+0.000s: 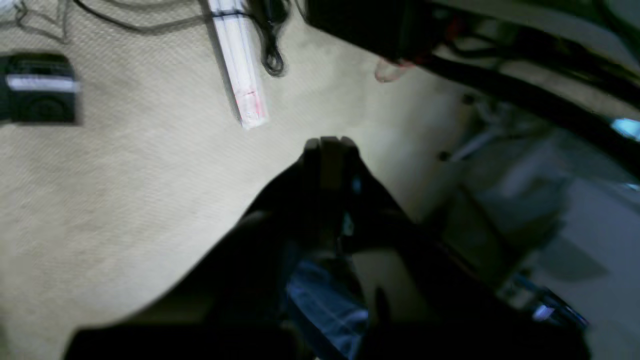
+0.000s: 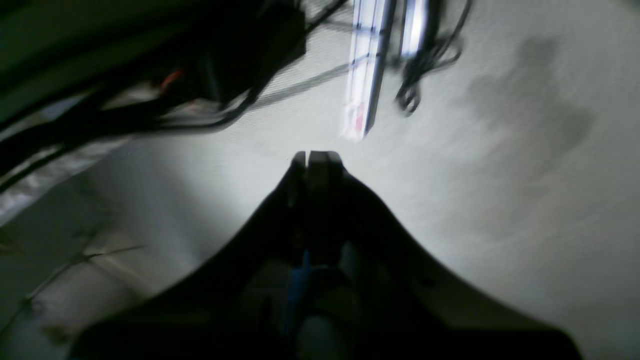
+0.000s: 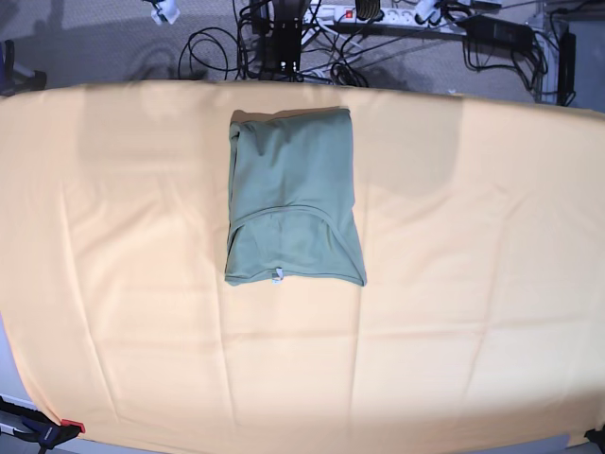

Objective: Fold the T-shirt properly

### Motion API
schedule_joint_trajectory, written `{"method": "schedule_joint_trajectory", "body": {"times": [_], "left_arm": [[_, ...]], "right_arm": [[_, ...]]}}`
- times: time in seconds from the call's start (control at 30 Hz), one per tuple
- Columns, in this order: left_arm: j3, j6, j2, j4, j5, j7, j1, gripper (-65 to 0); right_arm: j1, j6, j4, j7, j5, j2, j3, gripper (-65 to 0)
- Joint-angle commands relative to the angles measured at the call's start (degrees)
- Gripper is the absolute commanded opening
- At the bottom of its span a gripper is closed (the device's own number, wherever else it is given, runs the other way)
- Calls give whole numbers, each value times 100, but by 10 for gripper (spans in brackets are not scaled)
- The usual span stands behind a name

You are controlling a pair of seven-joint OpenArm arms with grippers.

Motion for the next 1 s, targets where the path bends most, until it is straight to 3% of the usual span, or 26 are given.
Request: {"method": "schedule_joint_trajectory", "body": {"times": [0.0, 0.07, 0.1, 0.2, 0.3, 0.47, 0.63, 0.97], "left_arm": [[116, -58, -15, -170, 214, -315, -46, -650], [376, 24, 74, -579, 837, -1250, -240, -650], [492, 225, 129, -765, 1150, -1786, -302, -650], [756, 1209, 341, -1241, 2050, -3084, -446, -650], [833, 2072, 649, -1572, 2623, -3353, -575, -650], [826, 2785, 1082, -1753, 2570, -3368, -750, -650], [826, 2876, 1303, -1753, 2514, -3390, -894, -650], [826, 2570, 1342, -1751, 1904, -3425, -1064, -650]], "right_arm": [[76, -15, -103, 269, -212, 48, -122, -650], [330, -498, -398, 789, -748, 26, -387, -650], [442, -754, -520, 960, -970, -7, -503, -650], [734, -1445, -811, 1202, -1416, -155, -785, -650], [964, -2127, -1047, 1381, -1694, -323, -1034, -650], [1123, -2813, -1370, 2092, -2371, -586, -1526, -650], [1123, -3213, -1624, 2669, -2538, -680, -1987, -650], [1038, -3176, -1631, 2553, -2538, -695, -2004, -650]]}}
